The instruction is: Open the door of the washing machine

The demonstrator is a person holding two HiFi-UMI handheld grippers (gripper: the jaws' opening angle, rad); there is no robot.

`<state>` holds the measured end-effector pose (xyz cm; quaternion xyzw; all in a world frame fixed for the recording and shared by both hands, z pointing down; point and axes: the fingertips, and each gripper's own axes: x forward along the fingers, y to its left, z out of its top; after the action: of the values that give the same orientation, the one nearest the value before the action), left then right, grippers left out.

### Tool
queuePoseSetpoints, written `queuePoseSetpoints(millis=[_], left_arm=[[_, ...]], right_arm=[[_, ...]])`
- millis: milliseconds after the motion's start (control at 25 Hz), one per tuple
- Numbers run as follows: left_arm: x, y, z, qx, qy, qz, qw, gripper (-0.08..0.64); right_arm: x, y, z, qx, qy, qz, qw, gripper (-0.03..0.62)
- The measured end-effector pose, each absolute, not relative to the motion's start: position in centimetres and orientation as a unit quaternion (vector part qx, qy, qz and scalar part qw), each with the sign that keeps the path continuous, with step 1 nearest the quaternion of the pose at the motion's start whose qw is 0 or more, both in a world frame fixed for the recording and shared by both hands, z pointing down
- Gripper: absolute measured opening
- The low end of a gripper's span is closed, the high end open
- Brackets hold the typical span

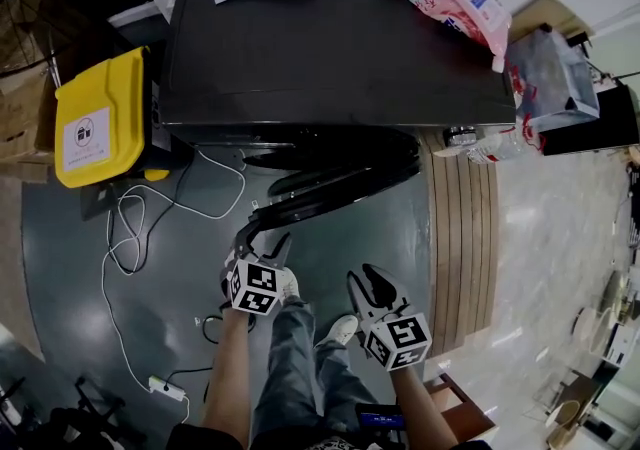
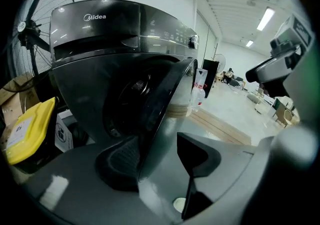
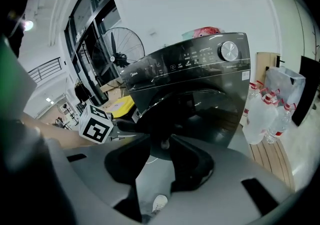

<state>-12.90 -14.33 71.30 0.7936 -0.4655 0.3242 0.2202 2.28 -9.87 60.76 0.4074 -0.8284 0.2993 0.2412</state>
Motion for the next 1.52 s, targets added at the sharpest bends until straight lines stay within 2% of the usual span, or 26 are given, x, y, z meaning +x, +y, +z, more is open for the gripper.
queuePoseSetpoints(millis=[680,920,1520], left_arm=[[-0.7,-1.5,71.2,0.815,-0.413,0.321,0.251,0.212],[4.3,2.0,71.2,0.836,-0.362,0.328,0.25,0.202],[15.8,6.8,71.7,0.884,-0.222,0.332,0.243,0.195]], right_arm=[[9.5,-1.8,61.7,0.408,-0.812,0.322,0.264,0.13],[13.0,0.3,62.7,0.432,-0.792,0.339,0.266,0.132],[15.4,0.9,62.2,0.452,-0.788,0.334,0.25,0.132]])
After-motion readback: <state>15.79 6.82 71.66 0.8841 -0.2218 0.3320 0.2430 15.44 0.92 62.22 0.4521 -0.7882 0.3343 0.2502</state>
